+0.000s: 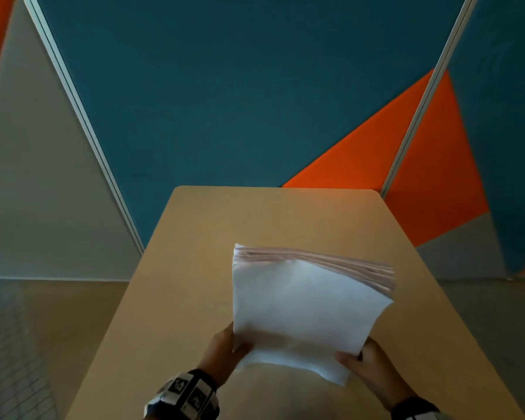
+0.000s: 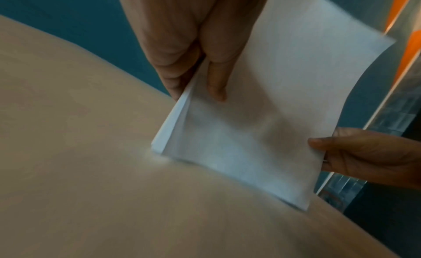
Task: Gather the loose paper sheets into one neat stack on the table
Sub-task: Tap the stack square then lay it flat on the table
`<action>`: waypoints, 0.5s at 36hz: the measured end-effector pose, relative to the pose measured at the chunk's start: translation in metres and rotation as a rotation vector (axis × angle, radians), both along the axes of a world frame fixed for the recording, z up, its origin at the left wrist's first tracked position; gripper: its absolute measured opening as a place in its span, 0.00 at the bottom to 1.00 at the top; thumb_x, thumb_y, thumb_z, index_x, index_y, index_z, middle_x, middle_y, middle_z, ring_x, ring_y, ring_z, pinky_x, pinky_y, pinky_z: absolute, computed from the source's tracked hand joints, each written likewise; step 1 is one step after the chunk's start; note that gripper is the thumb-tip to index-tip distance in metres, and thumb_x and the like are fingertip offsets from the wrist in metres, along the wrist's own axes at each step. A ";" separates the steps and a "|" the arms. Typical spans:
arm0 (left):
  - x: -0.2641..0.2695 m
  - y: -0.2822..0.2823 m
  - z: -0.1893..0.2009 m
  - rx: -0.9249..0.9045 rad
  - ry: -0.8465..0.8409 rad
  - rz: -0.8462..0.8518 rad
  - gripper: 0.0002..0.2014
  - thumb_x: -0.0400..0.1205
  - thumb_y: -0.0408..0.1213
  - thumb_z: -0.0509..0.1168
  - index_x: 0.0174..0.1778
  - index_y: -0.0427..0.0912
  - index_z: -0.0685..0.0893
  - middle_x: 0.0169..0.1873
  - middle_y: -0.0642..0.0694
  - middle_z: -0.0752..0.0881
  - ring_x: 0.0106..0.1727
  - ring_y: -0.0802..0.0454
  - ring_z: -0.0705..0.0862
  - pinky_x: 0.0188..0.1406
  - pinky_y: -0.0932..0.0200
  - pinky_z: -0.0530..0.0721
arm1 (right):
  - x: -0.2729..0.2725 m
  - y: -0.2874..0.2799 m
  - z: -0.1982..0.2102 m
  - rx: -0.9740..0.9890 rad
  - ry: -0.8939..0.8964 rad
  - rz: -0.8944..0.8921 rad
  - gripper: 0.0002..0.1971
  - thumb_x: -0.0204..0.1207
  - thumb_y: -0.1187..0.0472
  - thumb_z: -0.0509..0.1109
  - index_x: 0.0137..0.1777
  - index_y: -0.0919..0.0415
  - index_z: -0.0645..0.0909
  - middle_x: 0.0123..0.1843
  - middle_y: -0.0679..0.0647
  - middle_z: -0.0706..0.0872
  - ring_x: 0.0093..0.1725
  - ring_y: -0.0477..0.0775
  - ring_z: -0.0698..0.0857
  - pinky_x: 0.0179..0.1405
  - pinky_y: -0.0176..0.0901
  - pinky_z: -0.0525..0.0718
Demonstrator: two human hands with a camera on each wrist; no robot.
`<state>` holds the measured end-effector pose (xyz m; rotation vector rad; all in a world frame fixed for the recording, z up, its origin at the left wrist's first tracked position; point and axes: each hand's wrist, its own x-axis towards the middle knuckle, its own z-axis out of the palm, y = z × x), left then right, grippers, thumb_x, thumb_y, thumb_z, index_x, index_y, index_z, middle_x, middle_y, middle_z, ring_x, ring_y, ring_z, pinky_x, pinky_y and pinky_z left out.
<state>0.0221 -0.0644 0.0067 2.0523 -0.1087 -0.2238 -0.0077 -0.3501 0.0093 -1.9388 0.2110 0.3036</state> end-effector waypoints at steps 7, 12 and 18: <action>-0.008 0.004 -0.018 0.051 0.110 -0.037 0.51 0.61 0.74 0.61 0.73 0.40 0.69 0.64 0.55 0.77 0.67 0.59 0.74 0.54 0.69 0.71 | -0.016 0.019 -0.006 -0.099 0.021 0.038 0.54 0.46 0.40 0.84 0.71 0.65 0.68 0.62 0.54 0.79 0.65 0.49 0.73 0.40 0.09 0.71; -0.009 -0.002 -0.017 0.087 0.076 -0.003 0.26 0.79 0.38 0.65 0.74 0.40 0.68 0.60 0.56 0.77 0.64 0.61 0.74 0.45 0.76 0.73 | -0.008 0.022 -0.015 -0.254 -0.056 -0.051 0.24 0.72 0.71 0.72 0.69 0.71 0.73 0.71 0.67 0.75 0.72 0.53 0.70 0.44 0.00 0.60; -0.004 -0.005 -0.015 -0.031 0.134 0.108 0.25 0.78 0.32 0.66 0.72 0.38 0.71 0.57 0.48 0.81 0.55 0.64 0.79 0.39 0.89 0.74 | 0.010 0.017 -0.013 -0.274 -0.171 0.037 0.27 0.77 0.67 0.67 0.75 0.70 0.64 0.71 0.47 0.66 0.73 0.45 0.63 0.61 0.13 0.58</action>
